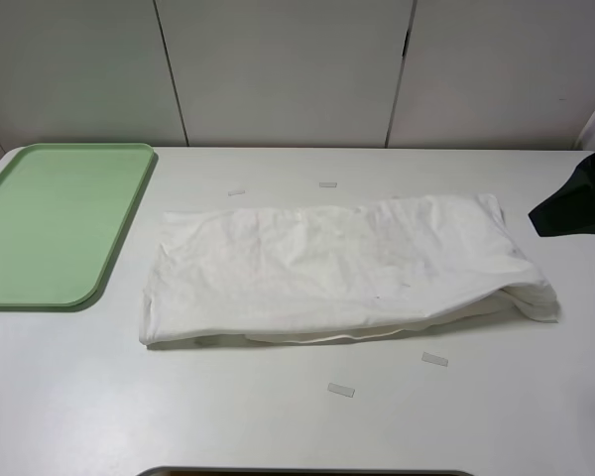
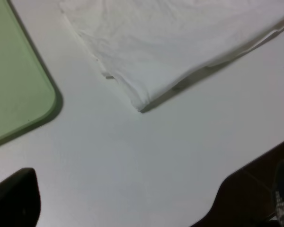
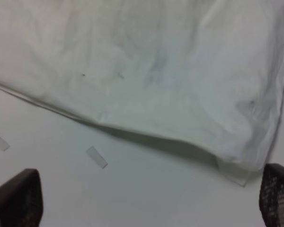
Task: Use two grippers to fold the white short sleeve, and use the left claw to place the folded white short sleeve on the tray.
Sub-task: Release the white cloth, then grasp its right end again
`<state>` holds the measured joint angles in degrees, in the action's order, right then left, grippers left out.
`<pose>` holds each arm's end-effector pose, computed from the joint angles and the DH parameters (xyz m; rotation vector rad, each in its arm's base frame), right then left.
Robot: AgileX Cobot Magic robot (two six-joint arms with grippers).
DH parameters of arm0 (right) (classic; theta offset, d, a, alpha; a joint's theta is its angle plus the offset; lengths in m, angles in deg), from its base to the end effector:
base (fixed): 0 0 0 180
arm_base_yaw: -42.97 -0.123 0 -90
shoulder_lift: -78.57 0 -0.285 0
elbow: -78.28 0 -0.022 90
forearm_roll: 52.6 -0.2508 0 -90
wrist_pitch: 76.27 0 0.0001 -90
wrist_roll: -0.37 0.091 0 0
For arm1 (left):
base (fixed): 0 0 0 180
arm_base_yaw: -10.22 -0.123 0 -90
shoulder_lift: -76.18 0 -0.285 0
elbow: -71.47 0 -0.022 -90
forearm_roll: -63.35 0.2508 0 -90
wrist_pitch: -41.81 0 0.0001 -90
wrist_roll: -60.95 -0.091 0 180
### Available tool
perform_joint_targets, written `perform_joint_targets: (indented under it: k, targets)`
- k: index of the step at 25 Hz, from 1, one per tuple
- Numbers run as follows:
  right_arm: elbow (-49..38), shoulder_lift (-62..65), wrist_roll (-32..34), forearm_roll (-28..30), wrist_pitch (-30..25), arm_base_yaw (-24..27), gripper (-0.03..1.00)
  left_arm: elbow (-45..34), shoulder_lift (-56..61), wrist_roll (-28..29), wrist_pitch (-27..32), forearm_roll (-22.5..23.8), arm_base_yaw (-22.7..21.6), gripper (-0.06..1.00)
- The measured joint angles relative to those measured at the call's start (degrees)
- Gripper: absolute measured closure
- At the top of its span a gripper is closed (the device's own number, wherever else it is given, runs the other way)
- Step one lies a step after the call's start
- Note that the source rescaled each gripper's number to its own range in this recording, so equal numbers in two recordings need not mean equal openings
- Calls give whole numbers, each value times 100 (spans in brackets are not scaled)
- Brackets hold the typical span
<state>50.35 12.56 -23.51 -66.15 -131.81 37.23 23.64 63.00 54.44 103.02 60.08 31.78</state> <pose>0.1794 0.0357 0.3117 -0.5572 2.5154 0.1849 0.0059 -0.0072 0.2803 0.5191 2.0760 -0.2238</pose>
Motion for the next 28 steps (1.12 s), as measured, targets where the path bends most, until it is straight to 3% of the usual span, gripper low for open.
perform_joint_targets:
  k: [8,20,28]
  targets:
    - [0,0,37,0,71,0,-3,-5,0,4,0,-5,-115,-3]
    - [0,0,296,-300,144,0,-3,-11,100,4,-5,-5,-2016,-3]
    - [0,-17,661,-317,423,0,-3,-11,581,4,-6,-5,-2268,-3]
